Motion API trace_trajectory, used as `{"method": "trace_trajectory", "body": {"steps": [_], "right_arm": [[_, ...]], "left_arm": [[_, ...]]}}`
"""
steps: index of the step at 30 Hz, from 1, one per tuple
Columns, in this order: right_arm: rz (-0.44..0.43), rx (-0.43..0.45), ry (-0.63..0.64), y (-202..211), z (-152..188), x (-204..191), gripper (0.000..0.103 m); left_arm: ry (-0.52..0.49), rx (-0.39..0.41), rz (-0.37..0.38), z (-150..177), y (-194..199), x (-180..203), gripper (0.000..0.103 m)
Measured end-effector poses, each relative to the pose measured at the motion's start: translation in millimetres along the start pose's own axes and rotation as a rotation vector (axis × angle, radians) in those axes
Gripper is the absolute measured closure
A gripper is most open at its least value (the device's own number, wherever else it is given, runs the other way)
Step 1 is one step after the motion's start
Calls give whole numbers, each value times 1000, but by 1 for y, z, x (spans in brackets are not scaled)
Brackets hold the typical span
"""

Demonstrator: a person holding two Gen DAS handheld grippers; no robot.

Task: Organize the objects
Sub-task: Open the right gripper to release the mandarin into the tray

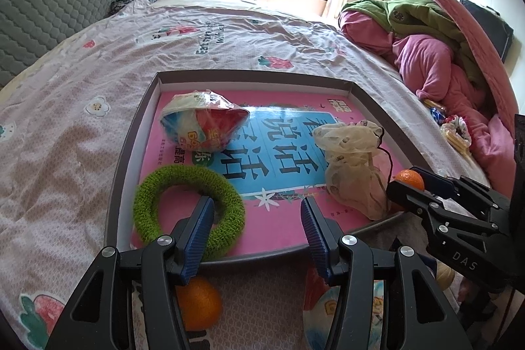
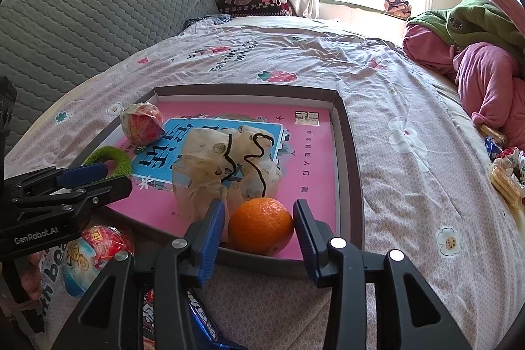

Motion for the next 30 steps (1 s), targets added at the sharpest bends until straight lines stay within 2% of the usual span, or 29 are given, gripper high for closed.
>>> {"method": "trace_trajectory", "body": {"steps": [10,17,28,30], "right_arm": [[3,-2,-22,0,1,2,57],[20,3,-31,0,3,4,48],[8,2,-29,2,2,6,47],[-1,2,-28,3,2,5,43]], "left_arm": [[5,3,-3,3,7,1,45],[11,13,-2,3,13,1,44],[6,35,13,0,26,6,44],[7,42,12,0,30,6,44]]}}
Point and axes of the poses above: each gripper's, at about its wrist camera, not at the fingertips, and y roughly against the way its jaws point, x to its right, z to its underside, the point moved 2 cm from there along -y, roughly the way its jaws point, and after that the axes turned 10 degrees about z, right-handed, at the moved point
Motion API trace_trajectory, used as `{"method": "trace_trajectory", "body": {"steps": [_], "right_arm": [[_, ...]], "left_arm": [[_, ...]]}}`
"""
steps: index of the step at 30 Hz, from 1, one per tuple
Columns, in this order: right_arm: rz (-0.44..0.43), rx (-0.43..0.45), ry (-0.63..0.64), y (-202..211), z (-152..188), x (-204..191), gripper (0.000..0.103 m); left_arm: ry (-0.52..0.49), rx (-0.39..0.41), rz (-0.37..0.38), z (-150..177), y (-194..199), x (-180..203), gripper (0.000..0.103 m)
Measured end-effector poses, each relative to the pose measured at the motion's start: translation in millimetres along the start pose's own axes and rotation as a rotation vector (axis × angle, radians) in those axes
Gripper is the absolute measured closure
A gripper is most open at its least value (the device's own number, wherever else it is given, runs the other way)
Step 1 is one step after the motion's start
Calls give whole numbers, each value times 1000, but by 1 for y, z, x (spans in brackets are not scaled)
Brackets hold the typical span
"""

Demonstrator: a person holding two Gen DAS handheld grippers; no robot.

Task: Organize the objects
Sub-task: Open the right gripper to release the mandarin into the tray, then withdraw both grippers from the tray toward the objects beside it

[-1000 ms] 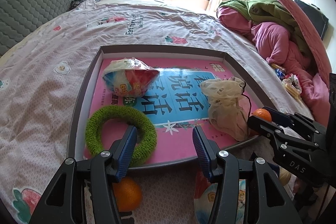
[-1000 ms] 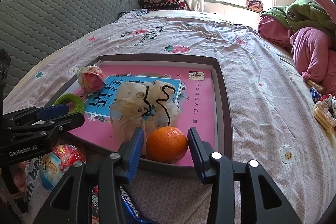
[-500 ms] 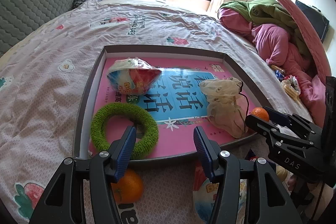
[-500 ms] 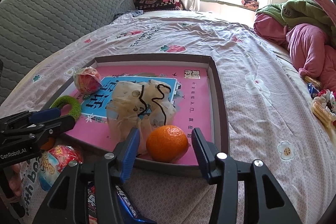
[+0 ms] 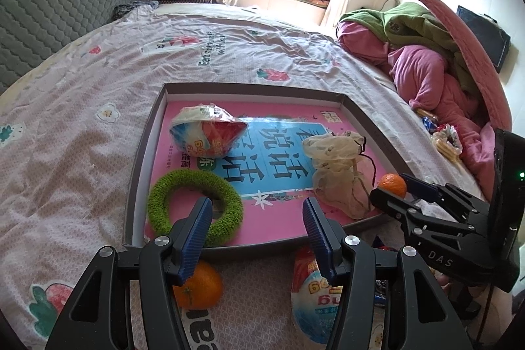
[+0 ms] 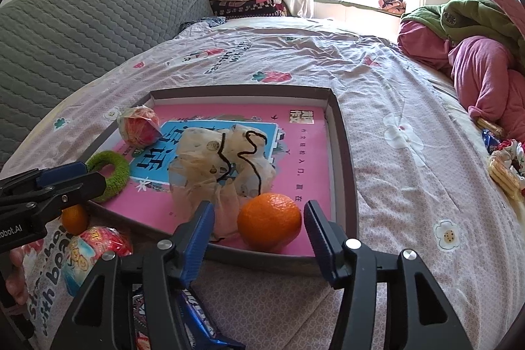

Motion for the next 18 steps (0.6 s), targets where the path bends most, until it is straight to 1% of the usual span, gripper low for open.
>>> {"method": "trace_trajectory", "body": {"steps": [6,9,13,18], "right_arm": [[-14,5,9,4,0,-4,40],[-20,10,6,6,0,-4,40],[-26,27,0,13,-3,-2,39],[-29,46,-7,22,-7,1,39]], "left_arm": [[14,17,5,1,7,0,42],[13,26,1,1,12,1,41],[49,35,15,2,19,0,40],[55,45,13,7,25,2,38]]}}
Point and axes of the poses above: each gripper's, at about its wrist camera, not at the fingertips, and y roughly against the way its jaws point, x to its right, z to its underside, the point moved 2 cm from there along -y, roughly the way its jaws point, and after that the axes turned 10 degrees about z, right-handed, at the moved point
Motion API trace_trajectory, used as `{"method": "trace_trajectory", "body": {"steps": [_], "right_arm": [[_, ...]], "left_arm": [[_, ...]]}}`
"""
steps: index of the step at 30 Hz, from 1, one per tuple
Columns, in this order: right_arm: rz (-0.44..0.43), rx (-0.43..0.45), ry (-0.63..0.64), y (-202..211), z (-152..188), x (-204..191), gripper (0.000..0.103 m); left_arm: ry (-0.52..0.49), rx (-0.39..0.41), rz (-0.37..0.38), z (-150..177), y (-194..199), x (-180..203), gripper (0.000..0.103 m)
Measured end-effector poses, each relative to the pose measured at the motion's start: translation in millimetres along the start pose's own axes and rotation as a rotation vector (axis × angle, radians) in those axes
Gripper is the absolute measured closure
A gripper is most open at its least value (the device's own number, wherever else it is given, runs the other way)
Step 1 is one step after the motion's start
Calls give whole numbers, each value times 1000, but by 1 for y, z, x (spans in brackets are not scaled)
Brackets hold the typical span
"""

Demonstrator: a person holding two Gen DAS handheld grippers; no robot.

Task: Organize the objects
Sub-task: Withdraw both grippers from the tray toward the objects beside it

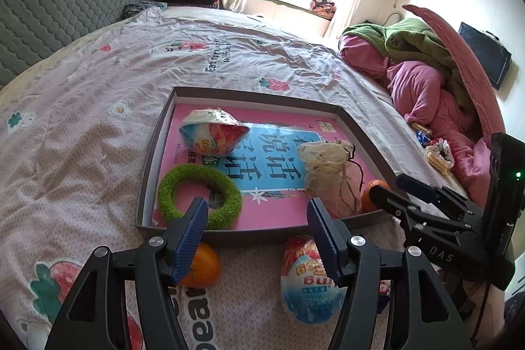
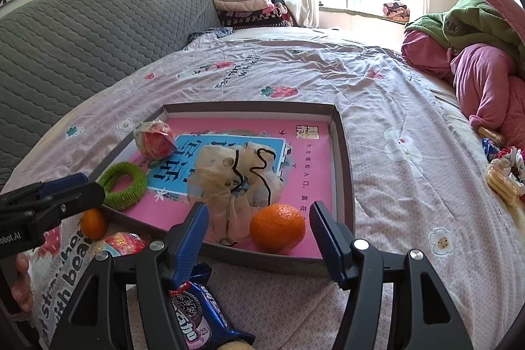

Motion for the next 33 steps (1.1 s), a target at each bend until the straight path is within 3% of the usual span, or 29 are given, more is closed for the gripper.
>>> {"method": "trace_trajectory", "body": {"steps": [9,20,33], "right_arm": [[-10,25,-29,12,-4,9,39],[-23,43,-31,25,-6,10,39],[-27,52,-34,34,-4,10,39]], "left_arm": [[47,-2,-5,4,13,-6,38],[8,-11,-38,22,27,0,38],[-35,-20,-27,36,36,16,38]]}}
Point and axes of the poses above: each gripper's, at about its wrist camera, not at the fingertips, and y roughly against the way its jaws point, x to its right, z to its underside, the point moved 2 cm from there along -y, roughly the way its jaws point, and after that the axes turned 10 degrees about z, right-handed, at the moved point
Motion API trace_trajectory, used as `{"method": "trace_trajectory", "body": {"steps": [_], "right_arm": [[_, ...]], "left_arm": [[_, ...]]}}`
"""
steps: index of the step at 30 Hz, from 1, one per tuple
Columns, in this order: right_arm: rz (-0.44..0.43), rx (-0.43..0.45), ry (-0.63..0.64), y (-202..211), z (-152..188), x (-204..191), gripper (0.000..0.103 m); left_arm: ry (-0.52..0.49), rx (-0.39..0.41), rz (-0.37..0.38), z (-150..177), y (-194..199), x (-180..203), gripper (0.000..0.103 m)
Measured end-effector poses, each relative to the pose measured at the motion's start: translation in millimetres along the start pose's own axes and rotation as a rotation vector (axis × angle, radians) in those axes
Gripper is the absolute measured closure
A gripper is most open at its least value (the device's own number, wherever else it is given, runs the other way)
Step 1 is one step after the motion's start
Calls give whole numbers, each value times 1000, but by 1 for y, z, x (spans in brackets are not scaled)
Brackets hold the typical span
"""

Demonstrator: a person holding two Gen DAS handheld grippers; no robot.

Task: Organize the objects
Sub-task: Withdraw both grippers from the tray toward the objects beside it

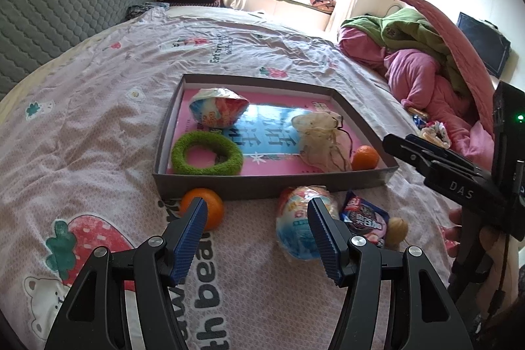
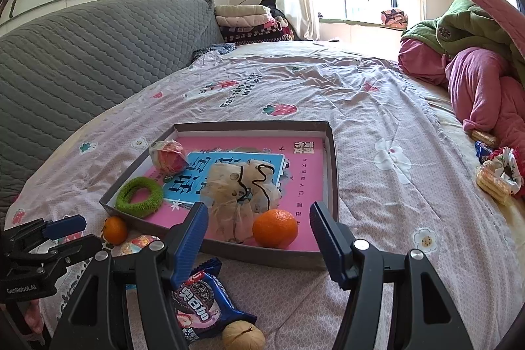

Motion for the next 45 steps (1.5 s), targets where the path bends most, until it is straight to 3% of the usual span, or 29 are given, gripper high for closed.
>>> {"method": "trace_trajectory", "body": {"steps": [45], "right_arm": [[37,-5,35,45,47,3,39]], "left_arm": [[-55,-27,46,15,11,32,38]]}}
Point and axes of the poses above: each gripper's, at about its wrist camera, not at the fingertips, and y roughly against the way its jaws point, x to its right, z to its underside, the point moved 2 cm from there along -y, roughly the way its jaws point, and after that the axes turned 10 degrees about z, right-handed, at the moved point
